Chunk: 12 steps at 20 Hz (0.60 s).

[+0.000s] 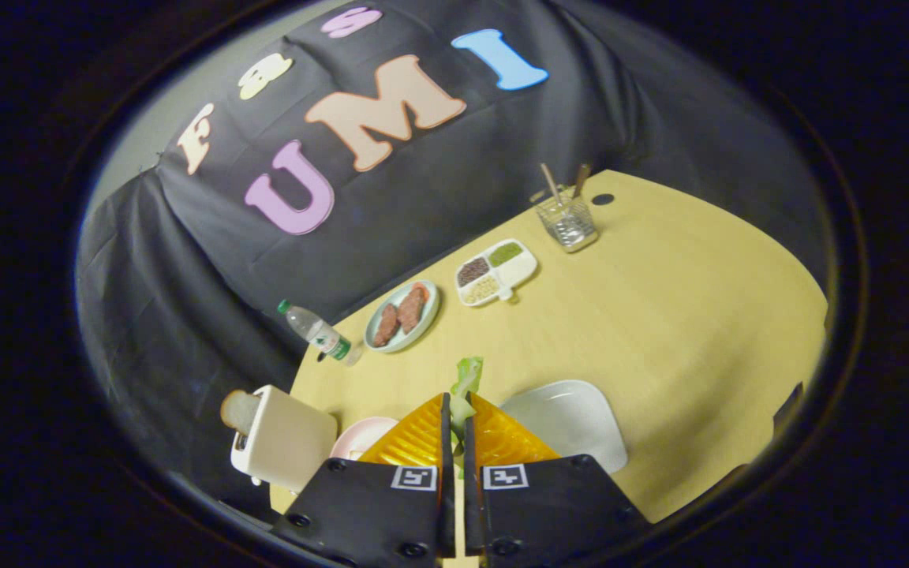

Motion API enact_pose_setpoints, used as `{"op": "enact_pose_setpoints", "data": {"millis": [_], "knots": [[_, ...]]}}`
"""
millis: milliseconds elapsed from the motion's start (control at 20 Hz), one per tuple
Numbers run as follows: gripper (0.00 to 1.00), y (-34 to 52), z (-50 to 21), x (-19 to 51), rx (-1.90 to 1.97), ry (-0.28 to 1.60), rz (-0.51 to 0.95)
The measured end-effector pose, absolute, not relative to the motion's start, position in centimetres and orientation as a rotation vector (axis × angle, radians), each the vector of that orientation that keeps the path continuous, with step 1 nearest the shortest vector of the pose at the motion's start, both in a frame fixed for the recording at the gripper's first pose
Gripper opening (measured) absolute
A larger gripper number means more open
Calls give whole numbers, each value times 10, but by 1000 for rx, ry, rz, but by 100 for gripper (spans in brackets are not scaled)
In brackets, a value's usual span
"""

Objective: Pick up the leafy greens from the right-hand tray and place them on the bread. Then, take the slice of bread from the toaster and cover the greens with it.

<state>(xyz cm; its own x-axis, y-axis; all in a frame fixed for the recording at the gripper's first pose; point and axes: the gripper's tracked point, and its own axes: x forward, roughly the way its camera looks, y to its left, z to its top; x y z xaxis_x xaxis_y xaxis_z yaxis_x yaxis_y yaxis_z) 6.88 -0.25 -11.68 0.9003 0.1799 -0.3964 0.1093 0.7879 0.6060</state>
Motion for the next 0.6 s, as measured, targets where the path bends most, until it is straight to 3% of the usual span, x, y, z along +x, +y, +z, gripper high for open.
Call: {"op": "enact_pose_setpoints", "data": {"millis": [350,600], "knots": [[7,109,-75,61,691,449,180],[7,183,-90,57,779,506,269]]}}
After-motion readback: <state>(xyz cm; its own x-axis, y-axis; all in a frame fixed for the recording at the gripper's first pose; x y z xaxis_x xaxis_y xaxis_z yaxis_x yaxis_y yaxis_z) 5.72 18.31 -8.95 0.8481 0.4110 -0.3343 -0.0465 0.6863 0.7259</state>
